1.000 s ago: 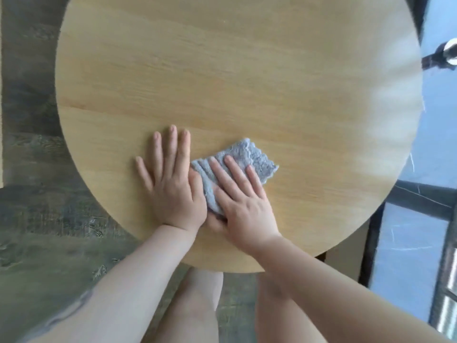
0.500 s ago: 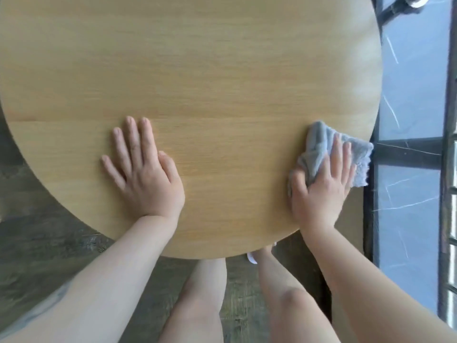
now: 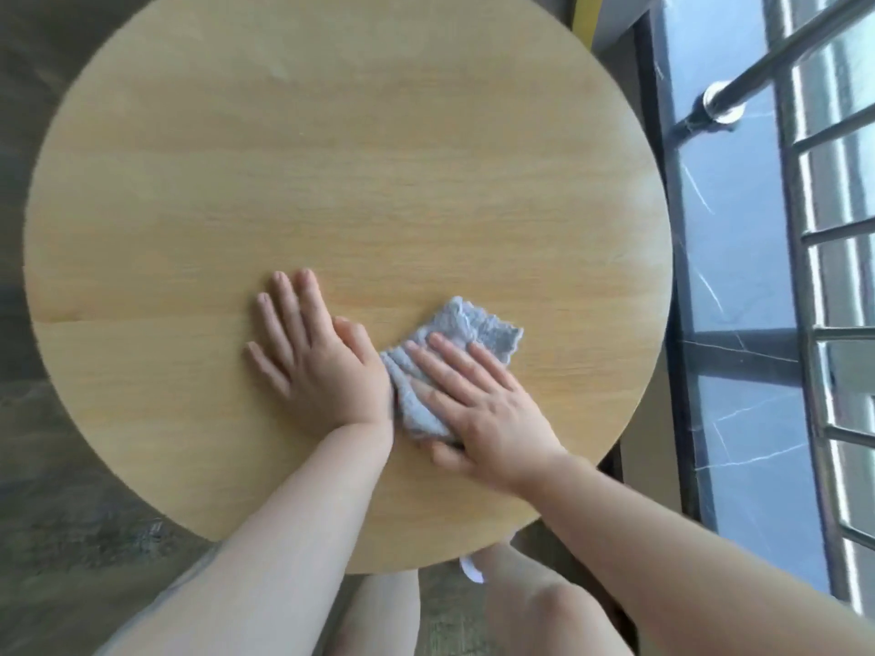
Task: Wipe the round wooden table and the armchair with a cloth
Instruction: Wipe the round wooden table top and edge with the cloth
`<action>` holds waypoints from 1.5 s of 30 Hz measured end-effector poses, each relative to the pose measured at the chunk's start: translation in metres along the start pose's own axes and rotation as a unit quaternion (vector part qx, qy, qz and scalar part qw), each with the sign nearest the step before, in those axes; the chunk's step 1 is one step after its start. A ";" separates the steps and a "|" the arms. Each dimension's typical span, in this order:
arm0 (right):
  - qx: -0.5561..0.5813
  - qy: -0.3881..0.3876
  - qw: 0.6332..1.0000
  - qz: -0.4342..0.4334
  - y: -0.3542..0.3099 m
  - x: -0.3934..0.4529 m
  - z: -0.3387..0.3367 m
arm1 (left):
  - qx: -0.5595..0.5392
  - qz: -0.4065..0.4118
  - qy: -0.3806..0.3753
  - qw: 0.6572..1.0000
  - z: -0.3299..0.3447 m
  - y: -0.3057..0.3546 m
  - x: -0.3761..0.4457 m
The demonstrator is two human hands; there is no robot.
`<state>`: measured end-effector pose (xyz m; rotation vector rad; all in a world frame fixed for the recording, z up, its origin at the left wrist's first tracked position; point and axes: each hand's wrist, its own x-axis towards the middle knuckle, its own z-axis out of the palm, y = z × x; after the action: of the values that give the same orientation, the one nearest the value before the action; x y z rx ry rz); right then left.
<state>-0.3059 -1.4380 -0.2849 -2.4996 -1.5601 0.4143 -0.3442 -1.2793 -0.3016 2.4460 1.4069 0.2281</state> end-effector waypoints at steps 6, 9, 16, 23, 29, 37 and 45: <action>0.043 0.106 0.839 0.532 0.054 0.023 -0.028 | 0.036 -0.007 -0.014 0.999 0.001 0.003 -0.003; 0.007 0.049 0.993 0.110 0.054 0.045 -0.020 | 0.037 -0.016 -0.011 0.999 0.000 0.004 -0.002; 0.046 0.105 0.929 0.352 0.062 0.099 -0.037 | 0.063 0.006 -0.032 0.997 0.007 0.025 0.030; 0.011 0.088 0.963 0.255 0.157 0.152 -0.064 | 0.098 -0.028 -0.039 0.994 0.009 0.036 0.034; -0.069 -0.050 0.946 -0.312 0.137 0.208 -0.065 | 0.126 -0.055 -0.041 0.990 0.010 0.035 0.033; 0.017 0.030 0.999 0.023 0.078 0.216 -0.054 | 0.140 -0.066 -0.057 0.986 0.007 0.039 0.035; 0.010 0.091 0.952 0.291 0.108 0.213 -0.064 | 0.120 0.032 -0.079 0.989 0.000 0.023 0.118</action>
<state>-0.1050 -1.2946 -0.2863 -2.8489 -0.7276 0.2531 -0.2653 -1.1883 -0.2957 2.6360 1.3575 -0.1271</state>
